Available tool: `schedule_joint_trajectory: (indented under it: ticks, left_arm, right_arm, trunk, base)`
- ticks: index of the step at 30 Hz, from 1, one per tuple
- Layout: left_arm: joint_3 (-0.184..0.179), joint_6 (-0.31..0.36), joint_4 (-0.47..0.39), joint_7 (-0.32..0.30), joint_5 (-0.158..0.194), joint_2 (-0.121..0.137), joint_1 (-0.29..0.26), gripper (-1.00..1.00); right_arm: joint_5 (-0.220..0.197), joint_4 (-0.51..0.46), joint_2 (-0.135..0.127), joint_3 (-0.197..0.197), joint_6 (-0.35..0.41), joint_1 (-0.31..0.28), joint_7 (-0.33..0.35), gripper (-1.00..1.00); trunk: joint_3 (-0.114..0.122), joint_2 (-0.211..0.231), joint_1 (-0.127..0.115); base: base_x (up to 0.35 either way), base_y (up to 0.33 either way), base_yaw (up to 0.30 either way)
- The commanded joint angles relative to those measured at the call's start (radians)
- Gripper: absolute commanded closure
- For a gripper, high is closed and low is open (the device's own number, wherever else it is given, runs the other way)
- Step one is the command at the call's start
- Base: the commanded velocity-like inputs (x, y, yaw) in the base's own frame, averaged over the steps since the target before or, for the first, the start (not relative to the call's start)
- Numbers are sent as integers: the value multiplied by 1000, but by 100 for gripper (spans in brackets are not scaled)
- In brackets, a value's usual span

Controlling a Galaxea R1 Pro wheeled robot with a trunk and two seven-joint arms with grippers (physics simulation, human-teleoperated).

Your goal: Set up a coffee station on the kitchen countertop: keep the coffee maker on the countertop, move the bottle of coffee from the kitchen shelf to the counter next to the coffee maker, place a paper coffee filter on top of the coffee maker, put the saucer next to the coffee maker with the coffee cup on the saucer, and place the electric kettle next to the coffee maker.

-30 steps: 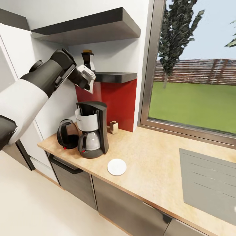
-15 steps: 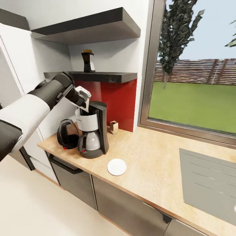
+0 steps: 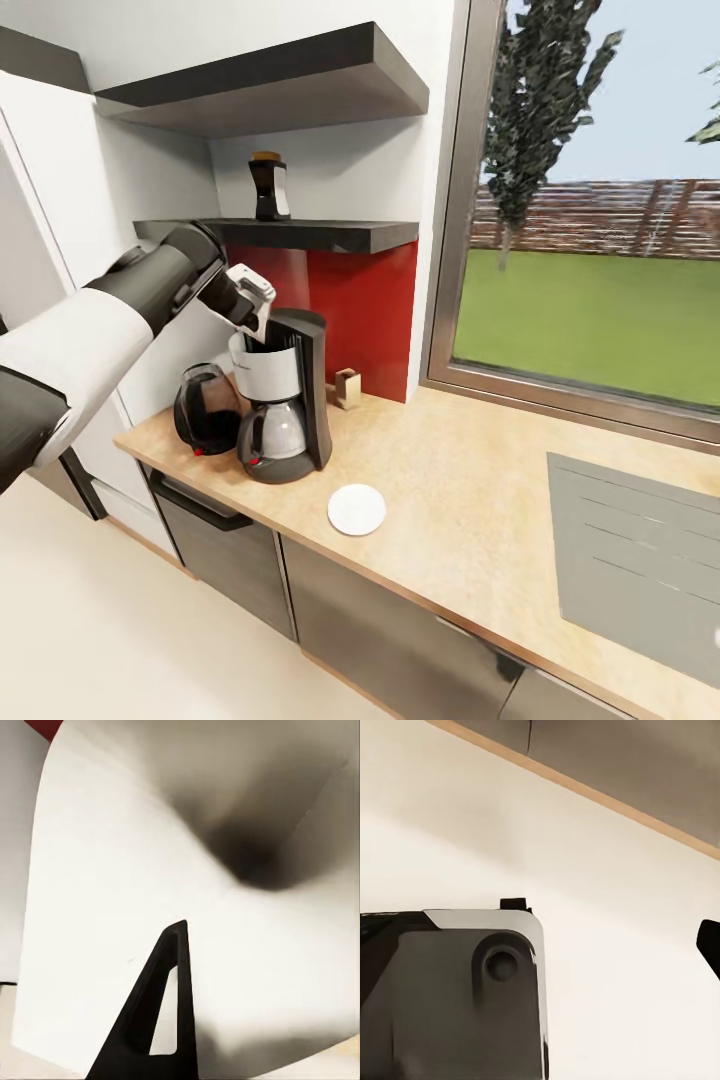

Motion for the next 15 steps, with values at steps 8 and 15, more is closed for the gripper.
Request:
schedule_joint_trajectory:
  ticks: [8,15]
  left_arm:
    - [-2,1,2,-12,-29,0,20,100]
    - [0,-1,2,-12,-26,0,29,100]
  right_arm:
    - [10,1,1,-5,-3,-1,0,-100]
    - [10,1,1,-5,-3,-1,0,-100]
  trunk:
    - [-2,-2,1]
    - [-2,-2,1]
  base:
    - [78,0,0]
    - [17,0,0]
